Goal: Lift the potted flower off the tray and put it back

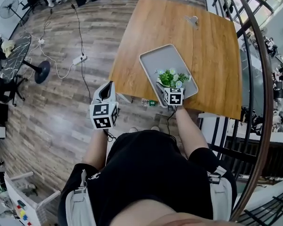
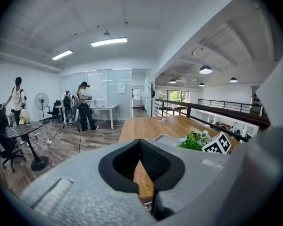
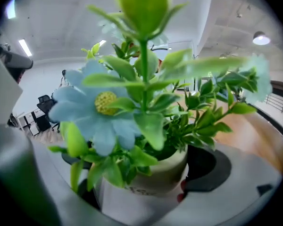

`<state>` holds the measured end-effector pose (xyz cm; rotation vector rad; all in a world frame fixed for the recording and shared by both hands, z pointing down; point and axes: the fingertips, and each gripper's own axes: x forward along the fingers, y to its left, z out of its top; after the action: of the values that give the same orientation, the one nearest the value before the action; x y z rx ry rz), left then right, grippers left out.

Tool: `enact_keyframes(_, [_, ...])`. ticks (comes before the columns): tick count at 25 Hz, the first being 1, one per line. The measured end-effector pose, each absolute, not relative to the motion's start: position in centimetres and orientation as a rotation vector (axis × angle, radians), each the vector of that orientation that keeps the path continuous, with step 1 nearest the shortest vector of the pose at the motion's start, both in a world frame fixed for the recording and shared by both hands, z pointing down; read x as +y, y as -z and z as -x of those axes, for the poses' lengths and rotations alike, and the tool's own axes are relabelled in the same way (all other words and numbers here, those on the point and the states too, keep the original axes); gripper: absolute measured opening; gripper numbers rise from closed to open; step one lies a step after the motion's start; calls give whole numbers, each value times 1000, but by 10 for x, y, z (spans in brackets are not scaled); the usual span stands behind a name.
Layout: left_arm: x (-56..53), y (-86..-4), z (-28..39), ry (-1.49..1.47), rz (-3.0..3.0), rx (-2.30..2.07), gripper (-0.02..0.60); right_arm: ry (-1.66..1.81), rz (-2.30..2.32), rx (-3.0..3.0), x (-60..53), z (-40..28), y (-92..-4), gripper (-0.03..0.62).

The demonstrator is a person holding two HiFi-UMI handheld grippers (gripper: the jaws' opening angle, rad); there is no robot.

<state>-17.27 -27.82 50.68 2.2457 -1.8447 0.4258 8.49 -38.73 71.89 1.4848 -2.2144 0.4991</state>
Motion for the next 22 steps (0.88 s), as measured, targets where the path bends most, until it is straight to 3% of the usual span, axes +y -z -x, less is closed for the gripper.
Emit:
enact_keyframes(10, [-293,-505,132,-403,-2355,-1711,12,-419,-1728,-2319,-386,-121,-617,580])
enact_keyframes(22, [-307,-496,84,-380,-2474,-1577,12,-74,-1950,-2400,-351,-159,-472,580])
